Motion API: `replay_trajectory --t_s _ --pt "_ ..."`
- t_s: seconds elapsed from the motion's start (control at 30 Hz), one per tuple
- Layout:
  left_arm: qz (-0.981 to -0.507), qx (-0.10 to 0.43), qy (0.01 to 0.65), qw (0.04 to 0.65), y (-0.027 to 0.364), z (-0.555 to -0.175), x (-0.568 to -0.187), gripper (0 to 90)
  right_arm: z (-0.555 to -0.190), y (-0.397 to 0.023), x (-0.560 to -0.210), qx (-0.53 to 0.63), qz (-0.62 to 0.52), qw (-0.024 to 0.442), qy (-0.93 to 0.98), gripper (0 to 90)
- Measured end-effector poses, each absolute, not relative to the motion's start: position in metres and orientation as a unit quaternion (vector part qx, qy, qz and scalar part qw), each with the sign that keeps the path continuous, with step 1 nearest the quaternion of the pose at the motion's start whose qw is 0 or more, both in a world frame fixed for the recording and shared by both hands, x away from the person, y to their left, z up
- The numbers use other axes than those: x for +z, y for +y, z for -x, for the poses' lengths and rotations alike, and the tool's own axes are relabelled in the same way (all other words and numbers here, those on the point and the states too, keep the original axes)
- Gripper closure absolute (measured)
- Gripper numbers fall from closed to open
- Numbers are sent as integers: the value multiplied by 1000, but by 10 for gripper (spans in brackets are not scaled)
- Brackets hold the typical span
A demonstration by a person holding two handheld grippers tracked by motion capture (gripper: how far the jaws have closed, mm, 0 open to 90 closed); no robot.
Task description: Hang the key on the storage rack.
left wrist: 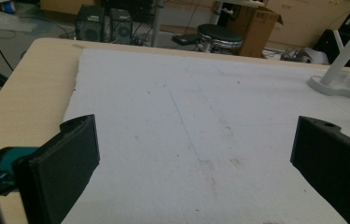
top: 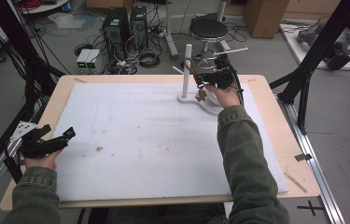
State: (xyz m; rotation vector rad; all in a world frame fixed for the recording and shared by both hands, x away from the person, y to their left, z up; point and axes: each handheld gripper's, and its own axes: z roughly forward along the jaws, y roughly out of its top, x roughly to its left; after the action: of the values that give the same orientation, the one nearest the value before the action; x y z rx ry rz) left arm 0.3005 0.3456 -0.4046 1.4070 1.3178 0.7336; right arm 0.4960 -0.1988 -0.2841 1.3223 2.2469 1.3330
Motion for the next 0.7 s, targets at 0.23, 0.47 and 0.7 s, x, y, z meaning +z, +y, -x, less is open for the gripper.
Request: replay_trajectory --t_s 0.23,0.47,0.7 --pt "-587 305 548 512 346 -301 -405 17 -502 -196 -291 442 -460 103 763 764" --pt "-588 305 548 512 346 -301 -405 17 -508 -194 -297 436 -467 102 763 761" --pt "-588 305 548 511 346 -302 -406 17 -512 -192 -302 428 -473 105 763 761"
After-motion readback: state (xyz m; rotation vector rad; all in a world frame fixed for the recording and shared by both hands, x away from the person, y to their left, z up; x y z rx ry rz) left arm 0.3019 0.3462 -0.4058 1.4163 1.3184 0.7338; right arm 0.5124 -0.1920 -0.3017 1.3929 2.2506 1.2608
